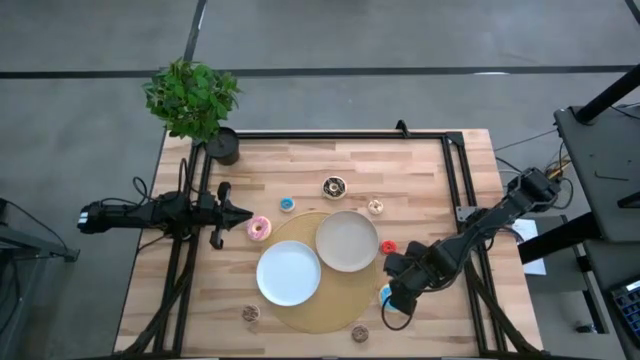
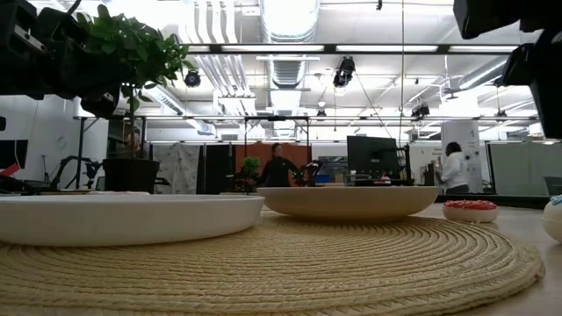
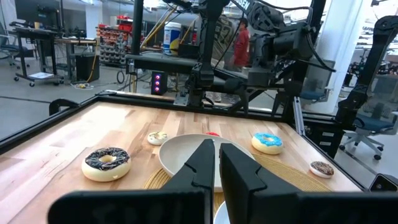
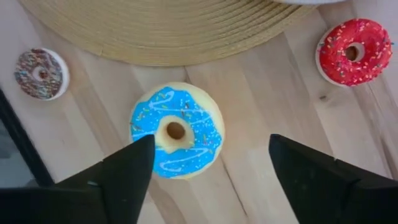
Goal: Pick & Place donuts
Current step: Put the large blue donut on the gray plate
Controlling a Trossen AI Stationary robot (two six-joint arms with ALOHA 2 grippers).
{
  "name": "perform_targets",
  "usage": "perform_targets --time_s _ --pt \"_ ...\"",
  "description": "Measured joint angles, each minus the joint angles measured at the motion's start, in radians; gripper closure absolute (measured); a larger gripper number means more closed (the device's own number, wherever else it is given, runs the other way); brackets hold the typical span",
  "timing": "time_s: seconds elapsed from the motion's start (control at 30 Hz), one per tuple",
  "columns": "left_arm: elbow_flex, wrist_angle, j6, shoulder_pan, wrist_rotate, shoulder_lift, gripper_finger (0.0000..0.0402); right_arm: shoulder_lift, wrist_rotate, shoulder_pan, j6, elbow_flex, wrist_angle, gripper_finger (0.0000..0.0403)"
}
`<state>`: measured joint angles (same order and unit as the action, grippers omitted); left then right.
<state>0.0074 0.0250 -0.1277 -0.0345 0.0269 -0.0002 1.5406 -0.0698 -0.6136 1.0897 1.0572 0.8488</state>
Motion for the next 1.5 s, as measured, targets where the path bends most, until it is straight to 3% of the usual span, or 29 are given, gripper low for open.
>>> perform_targets --time_s 0.33,0.67,1.5 --pt "0.0 0.0 0.0 0.0 0.0 0.0 0.0402 0.0 0.055 -0.001 0.027 -0.111 -0.147 0.0049" --pt "0.0 0.0 0.0 0.0 0.0 0.0 0.0402 0.002 0.043 -0.001 -0.012 -0.135 -0.153 0.0051" --pt "0.0 0.0 0.0 0.0 0.0 0.0 0.0402 0.166 0.093 -0.001 -0.016 -0.108 -0.213 0.0051"
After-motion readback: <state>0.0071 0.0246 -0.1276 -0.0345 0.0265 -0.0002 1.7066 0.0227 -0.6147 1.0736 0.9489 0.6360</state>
